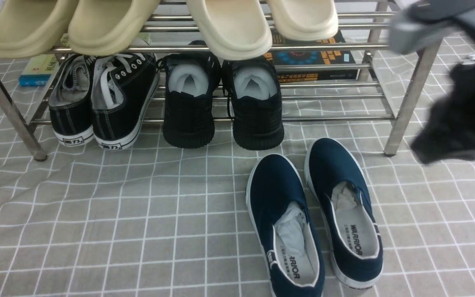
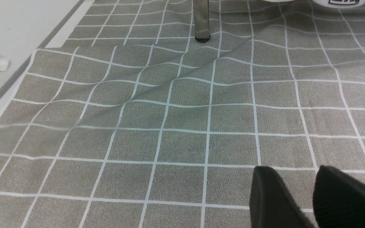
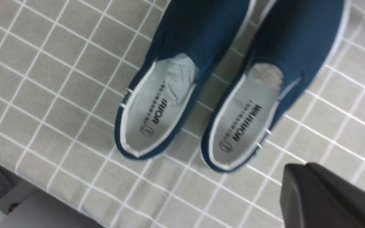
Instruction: Take the shoes off the shelf with your hand from the grey coffee tablecloth.
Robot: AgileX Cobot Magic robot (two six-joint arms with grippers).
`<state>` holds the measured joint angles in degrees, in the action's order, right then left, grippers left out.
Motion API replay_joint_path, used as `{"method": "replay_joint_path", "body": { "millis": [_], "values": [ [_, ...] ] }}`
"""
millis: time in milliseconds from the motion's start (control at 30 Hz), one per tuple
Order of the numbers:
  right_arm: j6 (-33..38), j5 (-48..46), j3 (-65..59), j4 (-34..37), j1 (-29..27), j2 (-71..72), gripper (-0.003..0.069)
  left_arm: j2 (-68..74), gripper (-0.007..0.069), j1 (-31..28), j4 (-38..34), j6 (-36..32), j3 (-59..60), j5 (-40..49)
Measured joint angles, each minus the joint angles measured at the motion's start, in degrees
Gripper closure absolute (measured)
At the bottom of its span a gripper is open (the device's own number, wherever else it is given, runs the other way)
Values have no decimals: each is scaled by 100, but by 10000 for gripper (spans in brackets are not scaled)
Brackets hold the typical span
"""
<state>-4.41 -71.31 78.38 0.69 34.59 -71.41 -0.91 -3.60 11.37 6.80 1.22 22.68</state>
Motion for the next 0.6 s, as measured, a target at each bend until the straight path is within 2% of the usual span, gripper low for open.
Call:
{"method": "replay_joint_path", "body": {
  "millis": [200,300,367,467,500,533,600],
  "values": [
    [0,20,-1178,-294,0,1672,675,0,383,0,0,0,0,0],
    [0,471,-1912,-294,0,2312,675,0,383,0,0,0,0,0],
    [0,1141,-2583,-294,0,2775,673,0,383,0,0,0,0,0],
    [0,2684,-3701,-288,0,3270,671,0,383,0,0,0,0,0],
    [0,2801,-3701,-288,0,3289,670,0,383,0,0,0,0,0],
    [0,3874,-4292,-288,0,3380,669,0,383,0,0,0,0,0],
    [0,4947,-4771,-288,0,3362,666,0,383,0,0,0,0,0]
  ]
}}
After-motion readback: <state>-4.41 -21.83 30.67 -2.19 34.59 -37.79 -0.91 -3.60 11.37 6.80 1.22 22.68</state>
